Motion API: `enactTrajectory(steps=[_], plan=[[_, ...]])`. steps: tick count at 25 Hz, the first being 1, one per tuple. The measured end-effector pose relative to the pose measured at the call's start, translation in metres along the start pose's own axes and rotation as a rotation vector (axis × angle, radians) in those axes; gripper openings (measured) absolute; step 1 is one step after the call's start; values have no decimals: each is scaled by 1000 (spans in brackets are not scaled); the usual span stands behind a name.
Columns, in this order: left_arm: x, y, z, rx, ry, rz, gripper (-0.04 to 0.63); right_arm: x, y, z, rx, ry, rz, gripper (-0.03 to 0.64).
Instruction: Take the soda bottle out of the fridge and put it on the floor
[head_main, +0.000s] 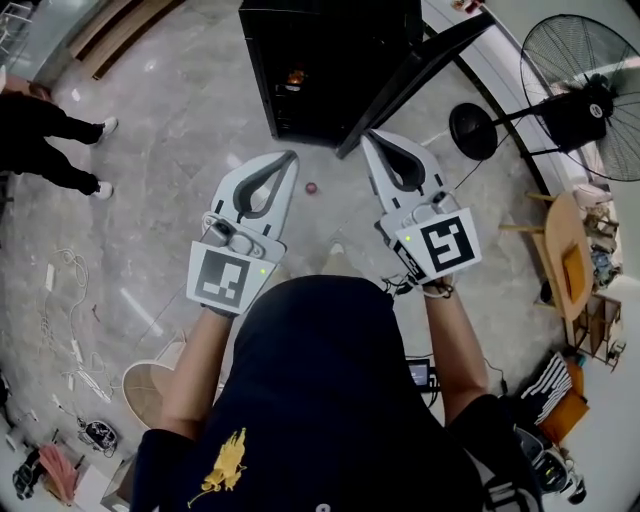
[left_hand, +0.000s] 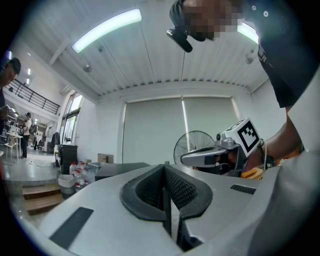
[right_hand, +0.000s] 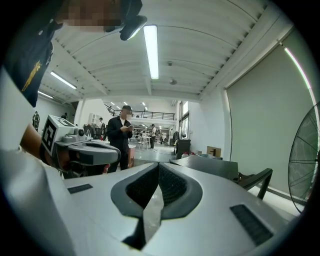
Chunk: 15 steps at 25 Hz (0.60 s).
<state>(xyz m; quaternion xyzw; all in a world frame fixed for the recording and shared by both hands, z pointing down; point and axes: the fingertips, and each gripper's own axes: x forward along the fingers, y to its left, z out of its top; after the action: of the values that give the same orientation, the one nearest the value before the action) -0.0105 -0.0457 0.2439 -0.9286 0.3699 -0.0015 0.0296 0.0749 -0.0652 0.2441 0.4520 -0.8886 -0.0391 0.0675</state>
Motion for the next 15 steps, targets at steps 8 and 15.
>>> enactTrajectory(steps=[8, 15], plan=[[-1, -1, -1, 3, 0, -3, 15, -1, 4, 1, -2, -3, 6, -3], [0, -7, -1, 3, -2, -11, 15, -7, 2, 1, 3, 5, 1, -3]])
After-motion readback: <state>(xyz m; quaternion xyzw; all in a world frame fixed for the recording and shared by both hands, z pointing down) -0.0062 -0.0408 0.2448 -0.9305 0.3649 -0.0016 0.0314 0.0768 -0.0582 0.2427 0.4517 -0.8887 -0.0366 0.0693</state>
